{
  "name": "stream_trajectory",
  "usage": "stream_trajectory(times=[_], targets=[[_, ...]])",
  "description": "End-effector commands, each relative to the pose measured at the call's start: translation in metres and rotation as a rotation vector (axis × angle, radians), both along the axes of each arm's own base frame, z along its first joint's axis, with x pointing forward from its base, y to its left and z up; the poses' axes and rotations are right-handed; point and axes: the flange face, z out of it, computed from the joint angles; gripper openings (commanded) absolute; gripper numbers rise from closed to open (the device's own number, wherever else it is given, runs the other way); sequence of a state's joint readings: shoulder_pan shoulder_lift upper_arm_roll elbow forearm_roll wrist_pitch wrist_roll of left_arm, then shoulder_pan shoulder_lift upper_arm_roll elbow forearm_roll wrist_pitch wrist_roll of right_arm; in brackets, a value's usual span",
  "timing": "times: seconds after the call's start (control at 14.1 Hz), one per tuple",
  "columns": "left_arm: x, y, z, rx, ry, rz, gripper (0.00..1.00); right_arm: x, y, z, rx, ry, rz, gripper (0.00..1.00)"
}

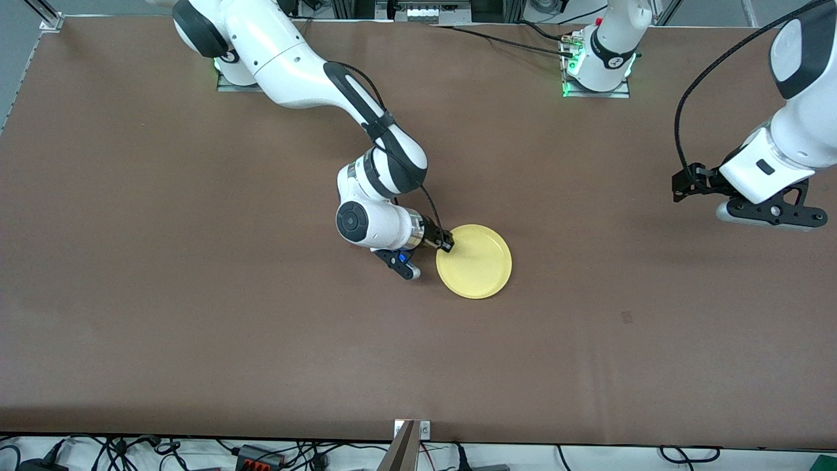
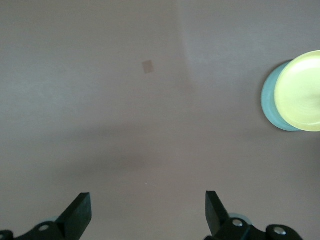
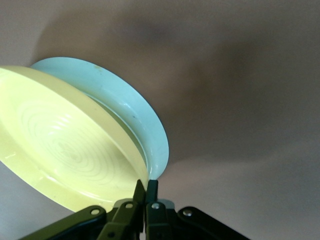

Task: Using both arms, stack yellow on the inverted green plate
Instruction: 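Open the right gripper and release the yellow plate on the green plate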

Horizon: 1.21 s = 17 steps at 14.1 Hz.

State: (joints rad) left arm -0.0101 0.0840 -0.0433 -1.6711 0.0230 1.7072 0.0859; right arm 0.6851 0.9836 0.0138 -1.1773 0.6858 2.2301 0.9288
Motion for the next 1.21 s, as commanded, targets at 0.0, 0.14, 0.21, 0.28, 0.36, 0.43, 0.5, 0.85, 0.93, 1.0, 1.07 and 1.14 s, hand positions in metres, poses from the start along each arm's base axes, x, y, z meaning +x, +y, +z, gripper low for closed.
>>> stream_trajectory(times=[0.0, 0.14, 0.21, 0.28, 0.36, 0.43, 0.5, 0.85, 0.93, 1.0, 1.07, 1.14], targets=[[-0.003, 0.015, 0.012, -0.071, -0.002, -0.015, 1.00, -0.003, 0.010, 0.004, 0.020, 0.011, -0.017, 0.00], [-0.017, 0.013, 0.014, -0.071, -0.047, -0.016, 1.00, -0.005, 0.012, 0.004, 0.020, 0.011, -0.014, 0.00], [-0.025, 0.012, 0.011, -0.068, -0.067, -0.015, 1.00, -0.006, 0.014, 0.004, 0.020, 0.012, -0.013, 0.00], [-0.026, 0.013, 0.008, -0.067, -0.063, -0.021, 1.00, -0.007, 0.015, 0.004, 0.020, 0.012, -0.011, 0.00], [-0.025, 0.012, 0.008, -0.068, -0.062, -0.024, 1.00, -0.007, 0.015, 0.004, 0.021, 0.010, -0.008, 0.00], [-0.025, 0.008, 0.009, -0.056, -0.063, -0.032, 1.00, -0.007, 0.015, 0.004, 0.020, 0.007, -0.003, 0.02], [-0.025, 0.002, 0.009, -0.053, -0.061, -0.042, 1.00, -0.007, 0.015, 0.004, 0.018, 0.011, -0.010, 0.70], [-0.020, 0.000, 0.011, -0.074, 0.007, -0.030, 1.00, 0.011, 0.001, 0.046, 0.028, -0.043, -0.014, 1.00], [-0.019, -0.002, 0.017, -0.068, 0.005, -0.032, 1.00, 0.018, -0.006, 0.057, 0.003, -0.076, -0.001, 1.00], [-0.020, -0.002, 0.019, -0.064, 0.009, -0.013, 1.00, 0.020, -0.013, 0.069, -0.042, -0.100, 0.034, 1.00], [-0.018, 0.001, 0.025, -0.060, -0.005, 0.039, 1.00, 0.024, -0.024, 0.082, -0.110, -0.129, 0.081, 1.00], [-0.015, 0.001, 0.028, -0.051, -0.010, 0.092, 1.00, 0.029, -0.034, 0.096, -0.167, -0.164, 0.122, 1.00]])
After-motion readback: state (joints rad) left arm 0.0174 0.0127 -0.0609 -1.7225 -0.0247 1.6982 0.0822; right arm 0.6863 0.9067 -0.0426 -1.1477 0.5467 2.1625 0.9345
